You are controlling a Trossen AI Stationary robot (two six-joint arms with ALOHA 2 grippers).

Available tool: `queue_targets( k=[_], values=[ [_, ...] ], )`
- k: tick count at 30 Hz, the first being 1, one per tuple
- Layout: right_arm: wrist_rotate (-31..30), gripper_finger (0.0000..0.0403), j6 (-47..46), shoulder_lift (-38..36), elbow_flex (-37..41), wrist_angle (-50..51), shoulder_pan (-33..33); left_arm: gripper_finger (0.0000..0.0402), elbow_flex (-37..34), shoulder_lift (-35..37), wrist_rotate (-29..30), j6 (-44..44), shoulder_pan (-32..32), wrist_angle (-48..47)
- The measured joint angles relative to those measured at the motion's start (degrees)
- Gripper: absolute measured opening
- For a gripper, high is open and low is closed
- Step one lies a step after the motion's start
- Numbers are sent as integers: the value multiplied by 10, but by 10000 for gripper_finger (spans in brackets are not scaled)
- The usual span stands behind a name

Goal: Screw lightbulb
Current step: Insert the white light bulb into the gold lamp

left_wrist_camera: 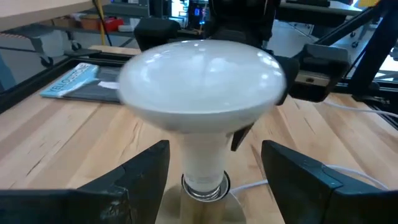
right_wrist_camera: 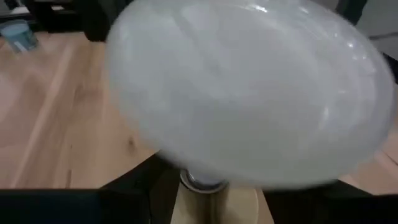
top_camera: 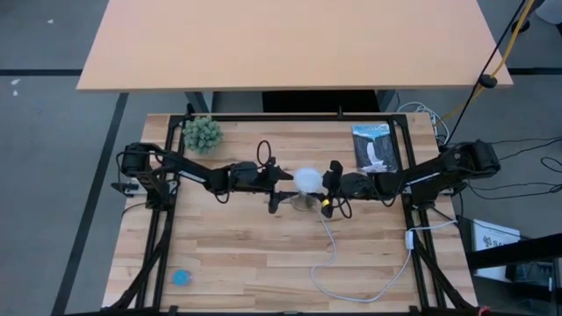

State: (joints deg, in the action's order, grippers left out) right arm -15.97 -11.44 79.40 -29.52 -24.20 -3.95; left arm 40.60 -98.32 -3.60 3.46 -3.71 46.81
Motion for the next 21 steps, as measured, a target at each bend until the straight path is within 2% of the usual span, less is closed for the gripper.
queue_targets(
  k=[13, 21],
  values=[
    [0, 196, 7, 1, 0, 13, -1, 259, 0, 0, 0, 0, 0, -5],
    [24, 196, 42, 1, 0, 8, -2, 259, 0, 0, 0, -10, 0, -19]
  ],
)
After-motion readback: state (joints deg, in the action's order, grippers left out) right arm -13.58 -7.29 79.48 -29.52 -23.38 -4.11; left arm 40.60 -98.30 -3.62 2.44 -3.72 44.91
